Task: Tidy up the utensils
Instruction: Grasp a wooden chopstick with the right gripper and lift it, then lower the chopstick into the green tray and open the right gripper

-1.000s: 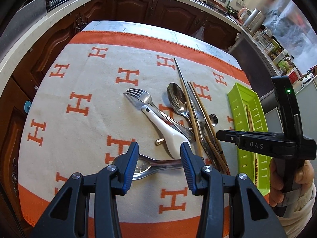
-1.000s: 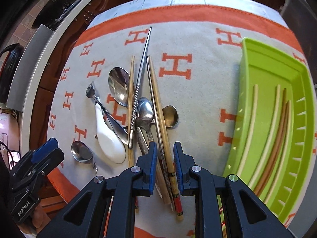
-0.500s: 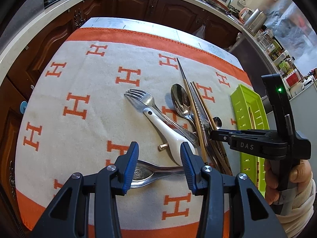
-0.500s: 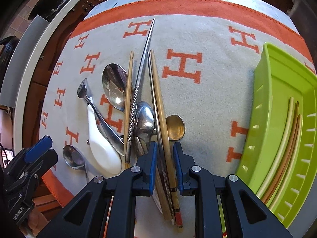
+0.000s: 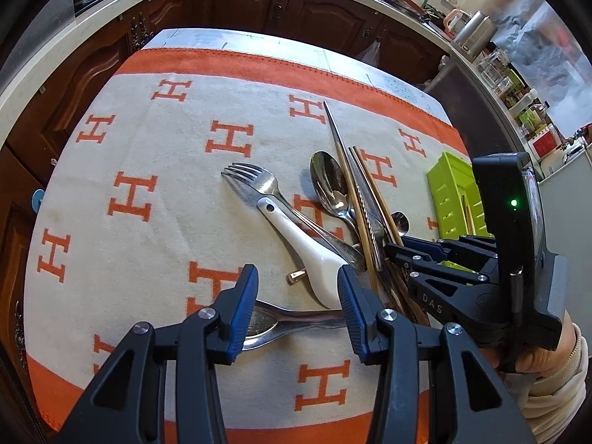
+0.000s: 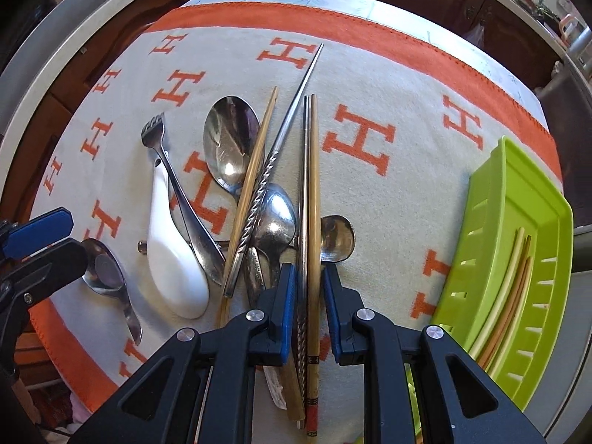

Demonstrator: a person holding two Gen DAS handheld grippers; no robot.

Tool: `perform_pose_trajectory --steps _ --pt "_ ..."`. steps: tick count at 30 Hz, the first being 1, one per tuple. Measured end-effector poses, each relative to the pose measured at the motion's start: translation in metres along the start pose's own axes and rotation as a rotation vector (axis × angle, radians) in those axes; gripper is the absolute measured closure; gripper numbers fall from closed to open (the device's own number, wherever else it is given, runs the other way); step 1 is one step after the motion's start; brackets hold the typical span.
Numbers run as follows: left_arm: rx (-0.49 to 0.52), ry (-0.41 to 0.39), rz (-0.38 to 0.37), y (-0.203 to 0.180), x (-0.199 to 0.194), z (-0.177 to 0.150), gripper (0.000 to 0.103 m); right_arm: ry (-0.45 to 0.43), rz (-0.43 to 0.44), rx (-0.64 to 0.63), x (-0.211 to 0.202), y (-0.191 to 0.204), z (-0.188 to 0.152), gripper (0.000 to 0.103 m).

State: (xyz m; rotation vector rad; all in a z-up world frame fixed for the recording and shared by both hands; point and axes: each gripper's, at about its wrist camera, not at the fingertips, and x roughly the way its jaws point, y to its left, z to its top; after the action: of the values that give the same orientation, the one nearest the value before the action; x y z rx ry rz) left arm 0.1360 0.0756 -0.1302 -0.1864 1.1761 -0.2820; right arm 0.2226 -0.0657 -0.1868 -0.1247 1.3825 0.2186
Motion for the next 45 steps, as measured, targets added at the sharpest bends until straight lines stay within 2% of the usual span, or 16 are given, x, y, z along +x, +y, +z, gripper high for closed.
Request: perform_pose_trajectory --steps 5,9,19,25,32,39,45 --pt "-0.011 0.01 -0.005 0.002 0.001 0.0 0.058 -0.005 -0.038 -0.032 0.0 0.009 -0.001 0.086" --pt "-0.015 0.013 -0.003 0.003 0.001 0.0 0.058 -0.016 -0.008 -0.007 -0.002 0.004 -0.004 0.091" --pt "-0.011 0.008 0.003 0.004 0.0 -0.001 0.058 -0.036 0.191 0.158 -0.012 -0.04 -0.016 0.092" --pt "0.0 0.006 0.002 0.001 -0.001 -0.001 0.058 -0.048 0.251 0.216 -0.021 -0.055 -0.022 0.092" --pt "0.023 0.0 0.013 -0.01 -0.007 -0.003 0.058 -0.114 0.345 0.29 -0.054 -0.072 -0.035 0.092" --pt "0.052 0.008 0.014 -0.027 -0.008 -0.006 0.058 -0.193 0.385 0.379 -0.092 -0.105 -0.068 0.092" --pt "0.08 0.031 0.005 -0.042 -0.002 -0.002 0.058 -0.24 0.325 0.459 -0.12 -0.147 -0.108 0.092"
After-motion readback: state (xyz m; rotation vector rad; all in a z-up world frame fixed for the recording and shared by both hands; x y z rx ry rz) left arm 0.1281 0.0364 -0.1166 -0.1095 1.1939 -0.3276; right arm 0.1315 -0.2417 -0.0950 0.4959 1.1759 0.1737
